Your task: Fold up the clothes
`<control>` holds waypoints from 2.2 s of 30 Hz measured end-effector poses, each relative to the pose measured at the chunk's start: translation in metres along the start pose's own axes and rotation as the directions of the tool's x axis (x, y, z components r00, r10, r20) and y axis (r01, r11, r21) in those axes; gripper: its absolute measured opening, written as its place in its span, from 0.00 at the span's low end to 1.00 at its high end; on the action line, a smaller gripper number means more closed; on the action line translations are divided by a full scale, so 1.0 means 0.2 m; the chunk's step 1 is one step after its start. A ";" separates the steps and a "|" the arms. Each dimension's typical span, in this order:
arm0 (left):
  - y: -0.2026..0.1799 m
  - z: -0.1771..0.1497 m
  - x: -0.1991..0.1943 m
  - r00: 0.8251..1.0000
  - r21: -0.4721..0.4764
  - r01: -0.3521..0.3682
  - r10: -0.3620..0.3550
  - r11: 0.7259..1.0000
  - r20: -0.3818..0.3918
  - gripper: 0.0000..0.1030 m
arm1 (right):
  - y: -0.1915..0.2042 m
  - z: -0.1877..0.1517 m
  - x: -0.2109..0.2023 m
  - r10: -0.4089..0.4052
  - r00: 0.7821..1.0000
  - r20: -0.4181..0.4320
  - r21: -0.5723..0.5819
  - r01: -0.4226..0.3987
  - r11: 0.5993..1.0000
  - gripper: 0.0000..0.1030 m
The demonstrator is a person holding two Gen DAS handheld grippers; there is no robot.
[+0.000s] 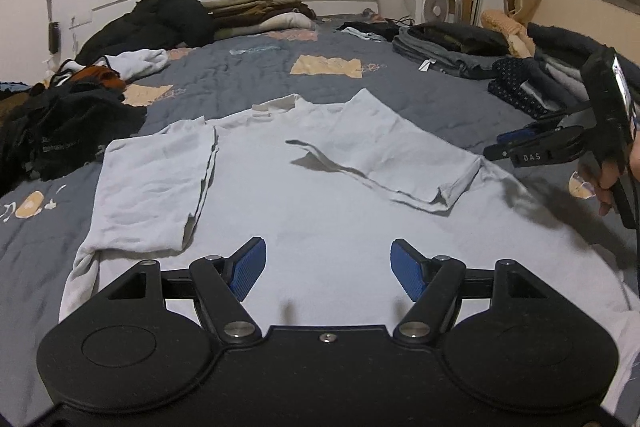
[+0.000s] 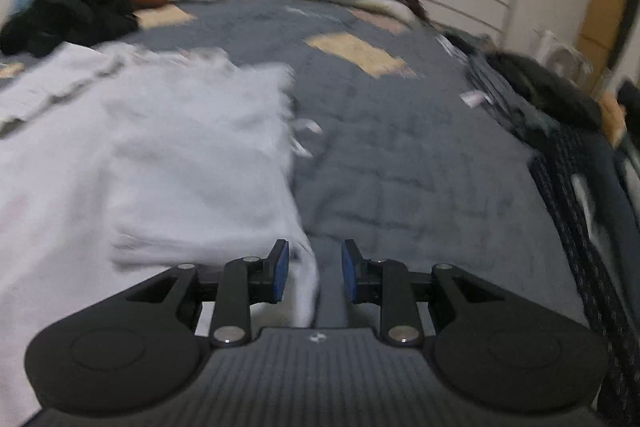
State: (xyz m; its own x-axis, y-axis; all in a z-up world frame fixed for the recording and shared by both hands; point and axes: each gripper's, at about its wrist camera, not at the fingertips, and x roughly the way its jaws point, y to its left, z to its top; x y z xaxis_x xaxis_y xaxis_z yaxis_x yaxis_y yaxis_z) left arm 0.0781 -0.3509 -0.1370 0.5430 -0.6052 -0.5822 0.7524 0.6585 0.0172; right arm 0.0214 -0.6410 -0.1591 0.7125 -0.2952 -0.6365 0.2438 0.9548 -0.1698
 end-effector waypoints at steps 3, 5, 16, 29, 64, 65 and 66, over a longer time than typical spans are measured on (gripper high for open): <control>0.02 0.19 0.10 0.999 0.033 0.042 -0.042 0.999 0.004 0.66 | 0.00 0.00 -0.01 0.023 1.000 0.016 0.015 -0.024 1.000 0.25; 0.05 0.39 0.24 0.994 0.029 0.111 -0.111 0.993 -0.003 0.66 | -0.02 -0.02 0.02 -0.016 1.000 0.009 0.044 0.016 0.999 0.25; -0.03 1.03 1.36 0.935 0.047 0.219 -0.196 0.975 -0.295 0.31 | -0.11 -0.07 0.09 0.055 0.998 0.034 0.292 -0.062 0.954 0.25; -0.11 1.07 1.79 0.861 -0.009 0.335 -0.310 0.942 -0.403 0.02 | -0.11 -0.14 0.16 0.105 0.994 0.008 0.374 -0.100 0.922 0.14; -0.25 1.10 1.74 0.959 0.167 0.205 -0.164 0.964 -0.231 0.43 | -0.21 -0.15 0.17 0.041 0.999 -0.033 0.451 -0.022 0.892 0.07; -0.21 1.11 1.65 0.963 0.153 0.204 -0.170 0.967 -0.211 0.43 | -0.23 -0.13 0.15 0.051 0.998 -0.029 0.454 -0.033 0.890 0.08; -0.18 1.11 1.56 0.965 0.140 0.206 -0.177 0.969 -0.195 0.43 | -0.25 -0.11 0.12 0.059 0.998 -0.020 0.459 -0.044 0.887 0.08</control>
State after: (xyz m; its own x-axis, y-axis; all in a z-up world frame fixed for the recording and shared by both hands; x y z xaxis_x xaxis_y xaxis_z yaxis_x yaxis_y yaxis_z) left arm 0.3026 -0.6623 -0.1387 0.3182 -0.6133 -0.7230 0.8927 0.4506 0.0107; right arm 0.0128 -0.6945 -0.1822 0.7128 -0.2371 -0.6601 0.4869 0.8447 0.2223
